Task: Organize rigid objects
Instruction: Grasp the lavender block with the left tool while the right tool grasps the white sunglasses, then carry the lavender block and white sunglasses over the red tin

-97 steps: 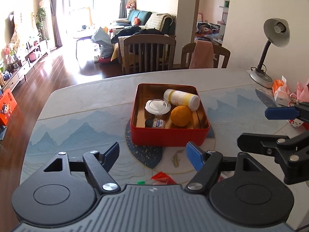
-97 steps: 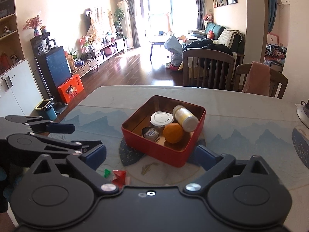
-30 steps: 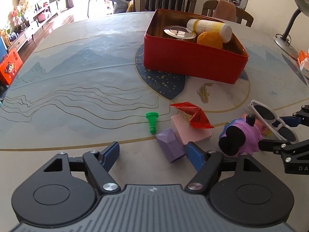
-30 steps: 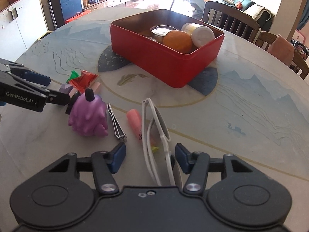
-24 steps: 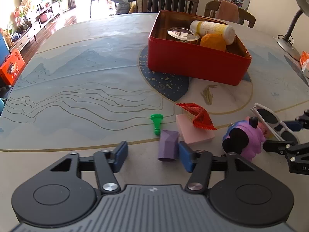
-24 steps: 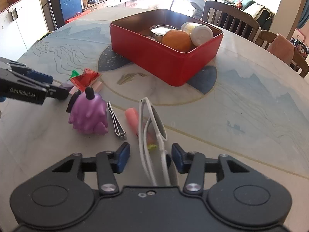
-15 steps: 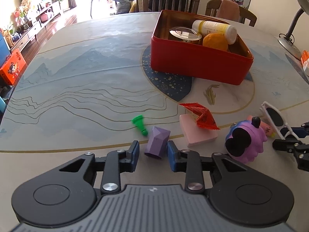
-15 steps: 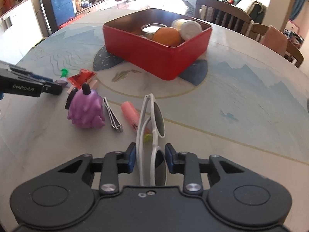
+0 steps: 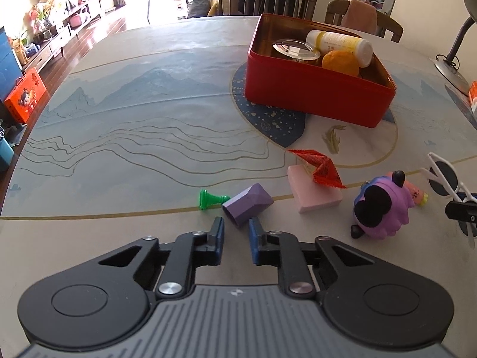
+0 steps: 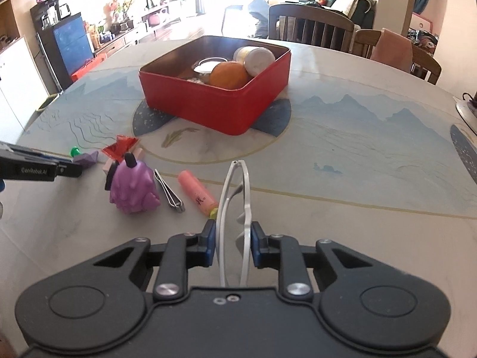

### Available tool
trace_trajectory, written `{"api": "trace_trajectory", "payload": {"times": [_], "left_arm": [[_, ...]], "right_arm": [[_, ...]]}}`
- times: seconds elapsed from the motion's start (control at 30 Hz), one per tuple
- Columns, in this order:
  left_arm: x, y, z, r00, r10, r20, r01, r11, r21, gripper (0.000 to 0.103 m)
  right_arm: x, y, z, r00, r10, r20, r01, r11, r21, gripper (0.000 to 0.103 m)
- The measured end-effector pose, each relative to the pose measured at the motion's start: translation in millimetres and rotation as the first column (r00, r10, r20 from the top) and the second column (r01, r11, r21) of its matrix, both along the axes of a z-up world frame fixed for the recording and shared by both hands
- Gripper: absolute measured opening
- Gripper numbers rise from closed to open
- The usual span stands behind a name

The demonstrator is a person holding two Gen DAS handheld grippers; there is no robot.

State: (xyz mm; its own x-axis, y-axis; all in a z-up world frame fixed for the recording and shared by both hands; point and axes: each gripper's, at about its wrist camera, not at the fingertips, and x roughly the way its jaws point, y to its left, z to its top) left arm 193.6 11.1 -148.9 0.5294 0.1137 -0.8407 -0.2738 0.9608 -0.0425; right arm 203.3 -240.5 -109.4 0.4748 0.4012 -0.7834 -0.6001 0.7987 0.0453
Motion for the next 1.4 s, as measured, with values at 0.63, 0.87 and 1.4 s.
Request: {"api": "trace_trajectory", "payload": {"times": [0.63,0.87,1.4], "left_arm": [[-4,8,6,0.999,-0.008,0.036,0.010,0.998,-0.058,0.065],[8,1,1,0.999,-0.047,0.025,0.049,0.996,-0.074,0.060],[23,-5,-4,0.996,-0.090,0.019,0.090,0.996,0.028,0.039]], "right_arm": [[-10,-4,6,1.000,-0.001,-0.007,0.001,0.999,0.046,0.022],[-3,-8,4,1.000,-0.013,-0.016,0.013,0.999,0.050,0.022],[18,-12,-3,0.999,-0.012,-0.033,0.014,0.999,0.048,0.022]]}}
